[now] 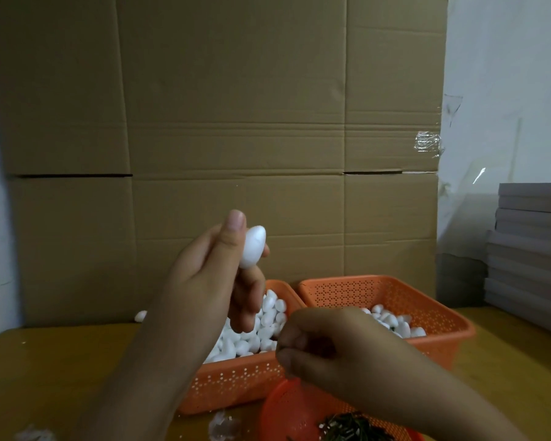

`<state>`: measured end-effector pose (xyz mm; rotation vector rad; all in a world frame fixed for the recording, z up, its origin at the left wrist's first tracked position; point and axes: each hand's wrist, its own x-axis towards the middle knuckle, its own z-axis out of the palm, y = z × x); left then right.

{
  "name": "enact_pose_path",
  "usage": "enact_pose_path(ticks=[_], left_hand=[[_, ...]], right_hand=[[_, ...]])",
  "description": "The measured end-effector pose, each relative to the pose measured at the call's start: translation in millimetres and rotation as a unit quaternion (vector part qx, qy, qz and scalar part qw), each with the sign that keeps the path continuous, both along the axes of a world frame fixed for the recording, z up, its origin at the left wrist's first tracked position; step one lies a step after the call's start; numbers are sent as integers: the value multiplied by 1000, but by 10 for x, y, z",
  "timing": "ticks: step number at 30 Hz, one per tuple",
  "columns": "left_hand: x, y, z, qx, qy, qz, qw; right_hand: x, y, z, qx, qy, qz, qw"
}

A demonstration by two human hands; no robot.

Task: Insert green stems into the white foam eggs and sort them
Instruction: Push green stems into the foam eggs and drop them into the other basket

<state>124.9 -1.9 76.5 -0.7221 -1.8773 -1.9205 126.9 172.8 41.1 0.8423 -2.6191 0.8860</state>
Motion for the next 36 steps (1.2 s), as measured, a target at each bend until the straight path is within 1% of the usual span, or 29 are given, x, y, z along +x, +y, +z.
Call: enact_pose_path(ticks=[1,3,6,10,13,20,22,25,26,29,31,33,36], left_hand=[[-5,2,-6,-12,1,0,1000],[-17,6,-20,-42,8,0,999],[-47,8,-48,-79,13,4,997],[-72,20,-82,-95,0,3,995],[-70,31,-100,-84,-13,-11,996],[-64,63,-72,-119,-14,-52,991],[-67,64,-70,-145,8,-30,989],[-114,38,-86,-160,31,48,985],[-118,32,-88,-161,32,61,985],[-103,51,-85,-136,31,31,990],[-114,66,-94,-85,16,-1,996],[-122,66,-104,-29,-10,-35,999],[-114,44,-96,42,-54,-95,993]], right_hand=[[15,-17,13,-25,19,-2,1000],[49,-45,43,-107,69,5,992],[106,-58,95,-219,137,16,966],[151,-51,142,-283,164,43,944],[159,-57,138,-299,165,54,938],[112,-70,96,-281,199,57,937],[56,-72,74,-271,213,52,937],[-43,-89,4,-286,187,68,937],[-57,-91,-24,-289,185,68,937],[-139,-89,0,-288,178,63,939],[-180,-78,8,-306,157,52,938],[-174,-63,-23,-331,180,26,926],[-122,-33,-50,-359,164,-13,919]])
